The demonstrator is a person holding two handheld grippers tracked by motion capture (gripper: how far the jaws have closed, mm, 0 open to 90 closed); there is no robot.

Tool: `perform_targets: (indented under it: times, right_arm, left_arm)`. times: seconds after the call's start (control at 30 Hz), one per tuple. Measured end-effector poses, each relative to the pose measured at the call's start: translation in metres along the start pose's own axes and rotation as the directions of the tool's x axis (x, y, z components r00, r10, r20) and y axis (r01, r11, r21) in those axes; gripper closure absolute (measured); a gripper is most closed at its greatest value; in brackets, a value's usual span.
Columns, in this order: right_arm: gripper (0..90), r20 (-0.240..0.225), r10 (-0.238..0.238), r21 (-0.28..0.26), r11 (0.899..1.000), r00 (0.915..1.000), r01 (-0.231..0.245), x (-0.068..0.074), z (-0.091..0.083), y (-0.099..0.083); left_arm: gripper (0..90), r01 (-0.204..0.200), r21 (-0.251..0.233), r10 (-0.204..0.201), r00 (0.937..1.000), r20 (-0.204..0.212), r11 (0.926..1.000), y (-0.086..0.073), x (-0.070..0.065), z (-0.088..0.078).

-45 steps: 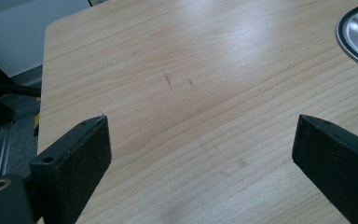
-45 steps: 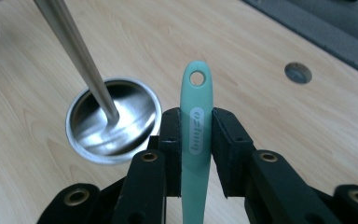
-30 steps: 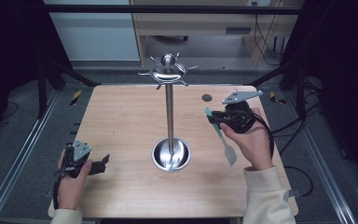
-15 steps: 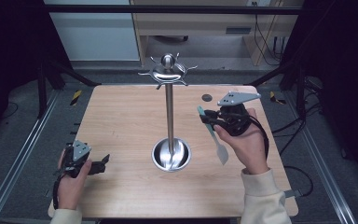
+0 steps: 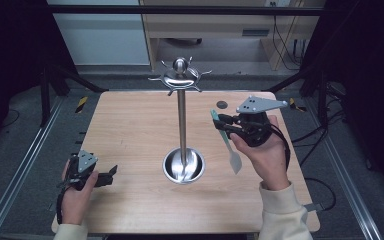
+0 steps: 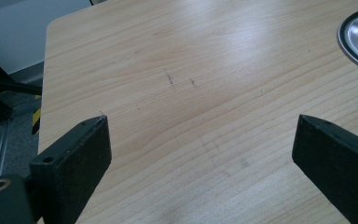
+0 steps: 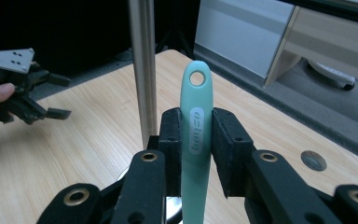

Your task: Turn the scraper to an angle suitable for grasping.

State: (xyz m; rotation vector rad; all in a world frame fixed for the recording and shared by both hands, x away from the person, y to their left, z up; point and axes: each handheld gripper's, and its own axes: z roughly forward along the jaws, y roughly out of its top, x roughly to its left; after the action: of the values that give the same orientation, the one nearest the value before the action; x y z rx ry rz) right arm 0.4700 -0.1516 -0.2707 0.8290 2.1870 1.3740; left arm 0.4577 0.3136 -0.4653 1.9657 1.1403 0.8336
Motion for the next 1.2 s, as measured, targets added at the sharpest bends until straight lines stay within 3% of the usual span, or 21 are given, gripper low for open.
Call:
perform_targets:
  times: [0.43,0.53,0.7,1.2]
  right_arm:
    - [74.5,-0.002,-0.022,-0.097,0.995,0.9997,0.022,0.011,-0.014,0.010]
    - [74.5,0.011,-0.017,-0.121,0.993,0.9998,0.019,0.014,-0.018,0.014]
    - [74.5,-0.005,-0.017,-0.168,0.986,0.9998,0.016,0.016,-0.022,0.016]
    - [74.4,-0.003,-0.009,-0.213,0.977,1.0000,0.008,0.022,-0.027,0.020]
  left_arm:
    - [4.2,-0.002,-0.001,0.002,1.0000,-0.003,1.0000,0.000,0.000,-0.001]
    - [4.2,-0.001,-0.002,0.001,1.0000,-0.004,1.0000,0.000,0.000,0.000]
    - [4.2,0.001,0.001,-0.001,1.0000,-0.004,1.0000,0.000,0.001,0.000]
    - [4.2,-0.008,0.008,0.008,1.0000,-0.004,0.9999,0.000,-0.001,-0.001]
